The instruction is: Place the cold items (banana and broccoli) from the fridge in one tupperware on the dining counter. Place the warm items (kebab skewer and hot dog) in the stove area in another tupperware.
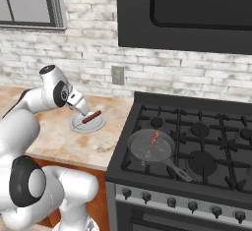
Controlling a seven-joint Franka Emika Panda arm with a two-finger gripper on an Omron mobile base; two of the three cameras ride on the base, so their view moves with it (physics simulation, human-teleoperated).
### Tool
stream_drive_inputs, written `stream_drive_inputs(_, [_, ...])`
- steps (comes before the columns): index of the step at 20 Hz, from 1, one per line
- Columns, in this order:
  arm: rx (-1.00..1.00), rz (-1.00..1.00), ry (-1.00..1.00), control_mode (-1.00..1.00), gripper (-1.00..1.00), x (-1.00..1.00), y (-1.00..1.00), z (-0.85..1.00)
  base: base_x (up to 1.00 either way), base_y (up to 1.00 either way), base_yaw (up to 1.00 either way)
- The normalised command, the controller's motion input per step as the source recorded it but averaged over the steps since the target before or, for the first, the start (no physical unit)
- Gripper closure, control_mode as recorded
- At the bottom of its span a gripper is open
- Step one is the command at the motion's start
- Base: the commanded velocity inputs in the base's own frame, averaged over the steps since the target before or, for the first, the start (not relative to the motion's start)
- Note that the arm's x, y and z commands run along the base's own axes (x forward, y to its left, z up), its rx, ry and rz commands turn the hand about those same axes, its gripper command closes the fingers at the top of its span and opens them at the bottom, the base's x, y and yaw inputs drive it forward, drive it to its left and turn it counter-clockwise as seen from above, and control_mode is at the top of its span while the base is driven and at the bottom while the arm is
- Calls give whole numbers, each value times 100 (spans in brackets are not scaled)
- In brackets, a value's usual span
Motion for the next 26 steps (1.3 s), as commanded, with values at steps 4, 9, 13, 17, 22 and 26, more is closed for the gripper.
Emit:
stream_drive_inputs(4, [0, 0, 1, -100, -100, 50, 9, -35, 0, 0, 0])
stream_drive_inputs(9, [0, 0, 0, -100, -100, 38, 0, -38, 0, 0, 0])
stream_drive_inputs(13, [0, 0, 0, -100, -100, 38, 0, -38, 0, 0, 0])
stream_drive_inputs(17, [0, 0, 0, -100, -100, 37, 1, -35, 0, 0, 0])
stream_drive_inputs(22, [0, 0, 4, -100, -100, 38, 6, -25, 0, 0, 0])
stream_drive_inputs(26, [0, -3, 5, -100, -100, 30, 15, -22, 0, 0, 0])
